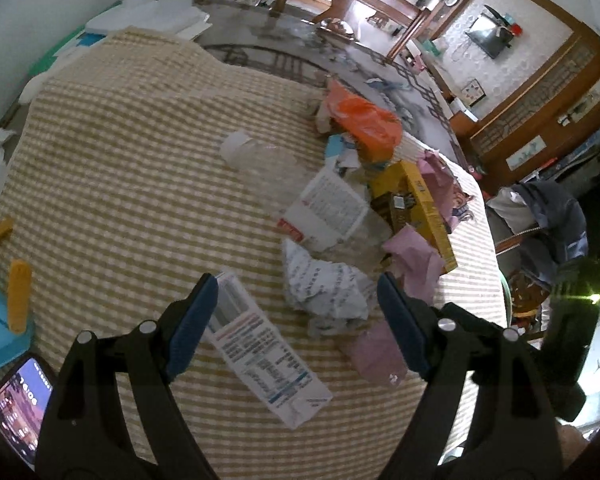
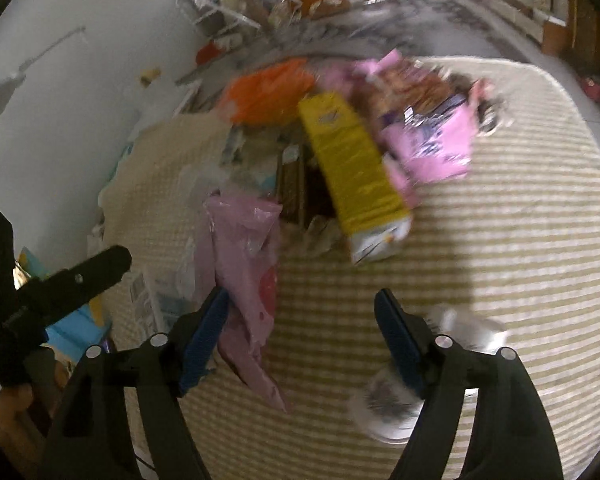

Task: Collect trash
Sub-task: 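Move the right tool to the pink wrapper while the left tool approaches the white milk carton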

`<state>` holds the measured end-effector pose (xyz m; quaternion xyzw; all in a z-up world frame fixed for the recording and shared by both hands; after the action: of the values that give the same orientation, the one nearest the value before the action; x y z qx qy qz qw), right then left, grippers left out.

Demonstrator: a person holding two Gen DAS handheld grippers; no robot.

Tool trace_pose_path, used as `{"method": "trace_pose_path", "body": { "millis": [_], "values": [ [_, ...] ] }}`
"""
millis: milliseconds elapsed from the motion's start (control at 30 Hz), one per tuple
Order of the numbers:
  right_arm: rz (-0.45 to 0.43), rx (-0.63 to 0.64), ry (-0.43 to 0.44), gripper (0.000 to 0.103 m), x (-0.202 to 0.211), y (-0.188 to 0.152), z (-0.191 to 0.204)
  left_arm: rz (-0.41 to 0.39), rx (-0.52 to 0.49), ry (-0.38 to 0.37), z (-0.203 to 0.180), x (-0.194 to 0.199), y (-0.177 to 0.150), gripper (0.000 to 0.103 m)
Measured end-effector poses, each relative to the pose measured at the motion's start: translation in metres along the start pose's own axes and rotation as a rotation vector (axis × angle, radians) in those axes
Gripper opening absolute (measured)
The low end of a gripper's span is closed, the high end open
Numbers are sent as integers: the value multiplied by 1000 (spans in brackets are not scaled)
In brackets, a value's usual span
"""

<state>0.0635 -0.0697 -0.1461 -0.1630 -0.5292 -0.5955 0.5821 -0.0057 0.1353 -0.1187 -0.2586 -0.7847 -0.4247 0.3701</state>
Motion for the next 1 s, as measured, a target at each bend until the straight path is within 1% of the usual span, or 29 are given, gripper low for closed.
{"method": "trace_pose_path", "body": {
  "millis": [133, 400, 500, 667, 800, 900, 967, 1000],
  "values": [
    [-10, 24, 1, 74, -2, -1, 8, 7, 15, 13, 9, 6, -6, 79],
    [-9, 22, 16, 74, -2, -1, 14, 48, 61, 30, 27, 6, -24, 79],
    [-6, 15, 20, 74, -1, -2, 14, 54, 78, 26, 31, 4, -25, 79],
    [-33, 7, 26, 76, 5, 0, 16, 48, 65, 23, 27, 5, -23, 79],
    [-3, 17, 45, 77, -2, -2, 23, 53, 62, 21, 26, 4, -23, 79],
    [15, 58, 31, 76, -8, -4, 31, 57, 59, 21, 25, 3, -23, 79],
    [31, 83, 12, 65, -12, -5, 33, 62, 60, 18, 24, 2, -24, 79],
    [47, 89, 8, 48, -15, -7, 32, 69, 63, 16, 23, 1, -25, 79]
  ]
}}
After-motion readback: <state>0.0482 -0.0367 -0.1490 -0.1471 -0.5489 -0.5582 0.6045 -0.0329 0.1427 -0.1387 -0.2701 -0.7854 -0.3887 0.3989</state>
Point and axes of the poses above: each gripper's, at about its wrist camera, not at the fingertips, and x roughly against the way its jaws point, z to its left, y to its top, the point moved 2 cm from there along -x, roughly the way its jaws point, and after that the axes turned 4 degrees about -z, right-handed, at the moved point
